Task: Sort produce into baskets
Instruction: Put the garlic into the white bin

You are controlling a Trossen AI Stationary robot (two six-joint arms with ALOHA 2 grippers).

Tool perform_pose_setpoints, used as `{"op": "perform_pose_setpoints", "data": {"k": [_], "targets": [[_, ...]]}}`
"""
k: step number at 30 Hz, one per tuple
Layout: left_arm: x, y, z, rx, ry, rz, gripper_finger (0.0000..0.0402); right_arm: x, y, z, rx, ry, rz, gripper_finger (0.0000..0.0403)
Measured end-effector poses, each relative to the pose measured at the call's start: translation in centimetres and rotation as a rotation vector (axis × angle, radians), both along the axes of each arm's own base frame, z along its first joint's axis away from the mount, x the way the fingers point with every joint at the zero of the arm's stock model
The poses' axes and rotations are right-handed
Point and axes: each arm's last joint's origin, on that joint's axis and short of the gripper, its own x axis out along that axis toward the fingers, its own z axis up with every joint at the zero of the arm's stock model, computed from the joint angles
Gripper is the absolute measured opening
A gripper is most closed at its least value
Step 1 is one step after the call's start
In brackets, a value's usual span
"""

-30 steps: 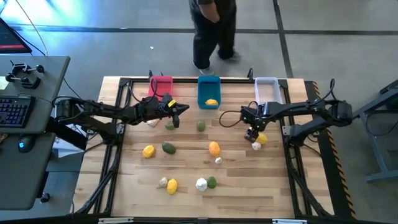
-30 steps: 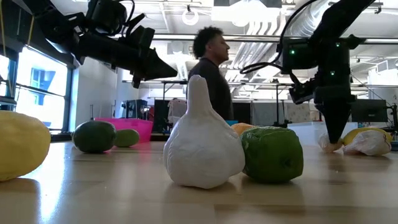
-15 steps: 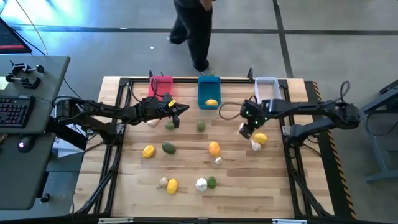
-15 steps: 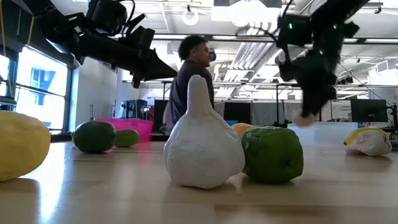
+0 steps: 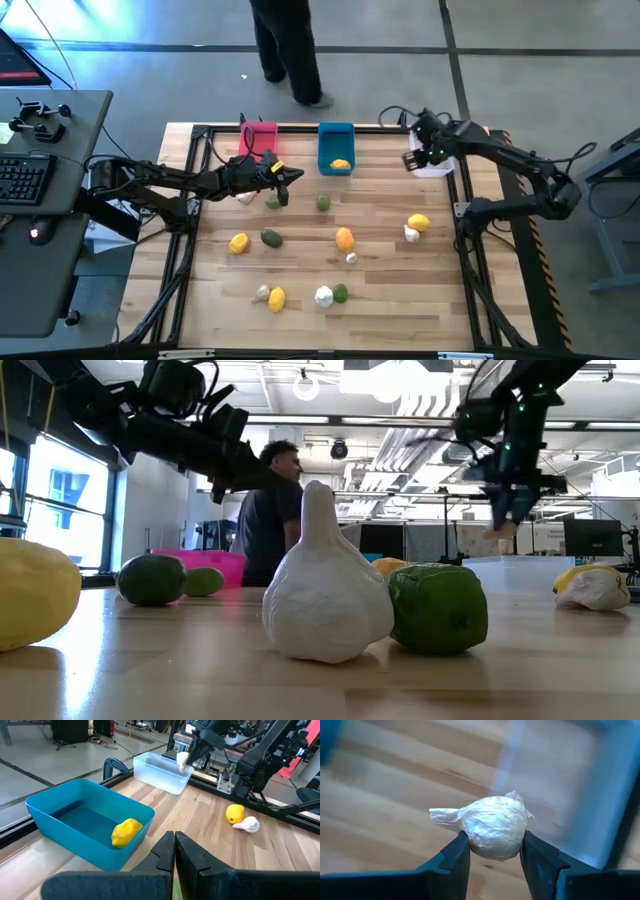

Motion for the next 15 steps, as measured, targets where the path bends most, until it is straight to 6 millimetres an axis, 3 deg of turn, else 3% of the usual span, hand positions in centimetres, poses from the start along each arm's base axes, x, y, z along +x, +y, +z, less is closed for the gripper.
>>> {"op": "perform_pose_setpoints", "data": {"k": [6, 15], "targets": [[0.0, 0.0, 0.0, -0.001, 0.003, 0.0, 0.0, -2.5, -1.8, -0.1, -0.007, 0.056, -0.113, 0.014], [0.0, 0.0, 0.0, 0.0, 0.005, 0.0, 0.0, -2.2, -1.9, -0.5, 0.009, 0.044, -0.207, 0.014]]}}
